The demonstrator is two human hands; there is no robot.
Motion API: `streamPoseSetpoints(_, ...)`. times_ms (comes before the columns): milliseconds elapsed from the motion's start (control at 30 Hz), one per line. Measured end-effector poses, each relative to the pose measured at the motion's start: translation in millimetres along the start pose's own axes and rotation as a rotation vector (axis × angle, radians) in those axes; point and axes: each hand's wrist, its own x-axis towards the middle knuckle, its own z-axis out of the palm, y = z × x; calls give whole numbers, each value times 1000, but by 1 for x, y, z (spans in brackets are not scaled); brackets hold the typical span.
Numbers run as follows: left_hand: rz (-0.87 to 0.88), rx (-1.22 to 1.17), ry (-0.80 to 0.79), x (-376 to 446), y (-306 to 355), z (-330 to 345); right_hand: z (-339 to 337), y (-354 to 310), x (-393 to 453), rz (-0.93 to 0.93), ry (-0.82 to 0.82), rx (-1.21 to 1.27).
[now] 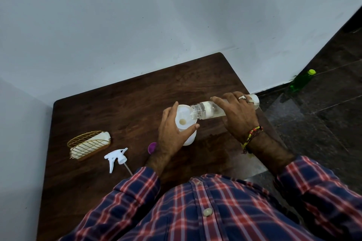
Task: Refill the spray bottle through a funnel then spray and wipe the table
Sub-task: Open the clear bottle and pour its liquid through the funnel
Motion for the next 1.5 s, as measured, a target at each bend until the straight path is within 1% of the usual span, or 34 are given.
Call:
streamPoseSetpoints(200,5,-14,9,-1,0,0,0,-1,0,7,23,-16)
streamPoseSetpoints(500,10,-25,13,-3,3,-3,-1,-2,-1,19,-13,-16)
streamPoseSetpoints(833,13,-31,25,-2,0,0,-1,-2,0,14,24,-20)
streamPoseSetpoints(1500,19,-38,32,-1,-1,1,-1,-1,3,12,24,-27)
